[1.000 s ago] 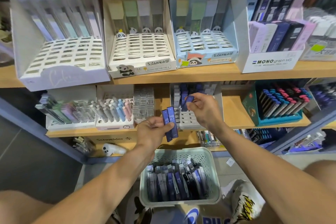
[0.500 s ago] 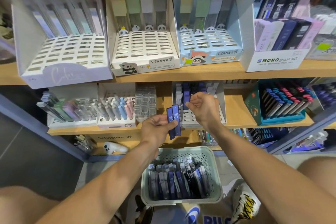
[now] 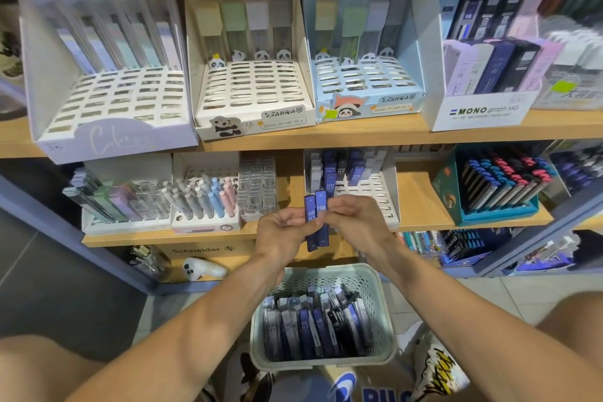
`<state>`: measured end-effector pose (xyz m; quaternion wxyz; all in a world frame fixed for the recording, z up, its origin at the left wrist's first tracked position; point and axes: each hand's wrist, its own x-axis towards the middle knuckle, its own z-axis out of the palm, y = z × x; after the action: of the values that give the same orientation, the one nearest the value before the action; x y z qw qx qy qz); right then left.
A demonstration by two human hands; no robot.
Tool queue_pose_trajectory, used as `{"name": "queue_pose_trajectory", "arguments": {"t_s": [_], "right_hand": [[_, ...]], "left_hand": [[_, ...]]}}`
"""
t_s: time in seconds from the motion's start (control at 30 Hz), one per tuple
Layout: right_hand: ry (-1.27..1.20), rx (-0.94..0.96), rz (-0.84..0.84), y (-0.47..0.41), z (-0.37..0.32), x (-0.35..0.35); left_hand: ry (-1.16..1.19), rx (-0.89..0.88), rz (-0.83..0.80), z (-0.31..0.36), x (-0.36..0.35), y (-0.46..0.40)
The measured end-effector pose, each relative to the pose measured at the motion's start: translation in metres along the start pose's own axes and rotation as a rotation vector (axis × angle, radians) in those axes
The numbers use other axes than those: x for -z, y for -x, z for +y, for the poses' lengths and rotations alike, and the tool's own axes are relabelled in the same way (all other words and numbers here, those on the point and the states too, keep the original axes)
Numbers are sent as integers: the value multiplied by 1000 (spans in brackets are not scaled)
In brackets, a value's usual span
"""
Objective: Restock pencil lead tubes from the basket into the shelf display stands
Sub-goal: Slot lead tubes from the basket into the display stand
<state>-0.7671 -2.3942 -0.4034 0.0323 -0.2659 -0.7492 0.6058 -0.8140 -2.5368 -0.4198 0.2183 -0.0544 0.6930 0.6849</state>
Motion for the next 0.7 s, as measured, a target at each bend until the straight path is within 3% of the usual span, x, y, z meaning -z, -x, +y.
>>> {"name": "queue_pose_trajectory", "arguments": {"t_s": [0.07,0.2,0.4,0.6,0.7], "right_hand": [[-29,6,-29,4,-1,5],[-369,145,-62,6,-6,23],[-177,176,156,-19,7,30],[-250,273,10,-23,9,26],[-126,324,21,-22,7,27]], "left_hand": [[-14,-5,-14,0,-2,1],[-12,-22,38,4,-3,4],[12,-26,55,7,0,5],[13,-32,48,6,-2,4],[13,-35,30,6,-2,3]]}}
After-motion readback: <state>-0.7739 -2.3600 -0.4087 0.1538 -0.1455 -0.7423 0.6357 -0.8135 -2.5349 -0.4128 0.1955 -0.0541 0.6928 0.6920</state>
